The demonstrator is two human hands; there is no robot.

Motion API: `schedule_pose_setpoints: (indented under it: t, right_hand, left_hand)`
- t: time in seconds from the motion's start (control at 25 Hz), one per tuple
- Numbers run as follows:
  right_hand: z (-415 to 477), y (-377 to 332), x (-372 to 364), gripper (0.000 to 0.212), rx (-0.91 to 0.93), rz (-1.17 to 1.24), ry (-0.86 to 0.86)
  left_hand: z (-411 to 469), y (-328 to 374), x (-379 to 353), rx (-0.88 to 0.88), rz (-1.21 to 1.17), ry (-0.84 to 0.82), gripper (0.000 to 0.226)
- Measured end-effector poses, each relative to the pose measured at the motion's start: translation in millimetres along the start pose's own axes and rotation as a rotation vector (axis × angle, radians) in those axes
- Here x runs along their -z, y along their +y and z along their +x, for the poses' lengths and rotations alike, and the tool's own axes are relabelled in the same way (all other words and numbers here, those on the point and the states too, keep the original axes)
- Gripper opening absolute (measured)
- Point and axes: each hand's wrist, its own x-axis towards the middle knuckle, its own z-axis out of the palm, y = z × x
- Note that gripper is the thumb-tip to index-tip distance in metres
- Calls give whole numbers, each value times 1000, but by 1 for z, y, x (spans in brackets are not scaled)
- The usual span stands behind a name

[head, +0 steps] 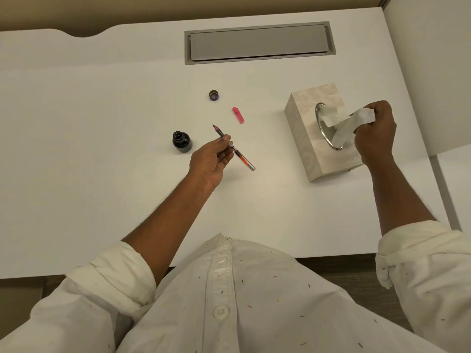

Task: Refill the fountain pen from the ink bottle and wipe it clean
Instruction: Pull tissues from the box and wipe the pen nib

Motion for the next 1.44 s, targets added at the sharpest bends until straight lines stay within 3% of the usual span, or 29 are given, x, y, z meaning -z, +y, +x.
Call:
schedule_pose_setpoints:
  t: [0.24,0.4,0.48,0.8,1.0,1.08,1.24,1.44]
  right_hand:
    - [-5,-13,-3,31,37,126,84]
    - [-5,-13,-6,36,-100,350,215]
    - [-9,-13,-6,38,-78,388,193]
    - [-15,-19,-9,28,116,421,150]
    - [-3,-20,-11,21,218,210,160]
    - [4,-25,-17,15,150,156,184]
    - [21,-31,-22,17,-237,382,249]
    - [15,-39,-28,17,-150,399,174]
  left_hand:
    - [0,-2,0,-1,-1,12,5]
    - [0,-3,1,-5,5,19,4]
    - [1,-4,2,-5,-1,21,4]
    - [2,-6,1,-4,11,29,2]
    - [2,-6,1,-9,16,28,2]
    - [2,-6,1,-10,25,33,3]
    - [0,-6,2,-12,25,29,3]
    - [3,-3,7,-18,15,54,4]
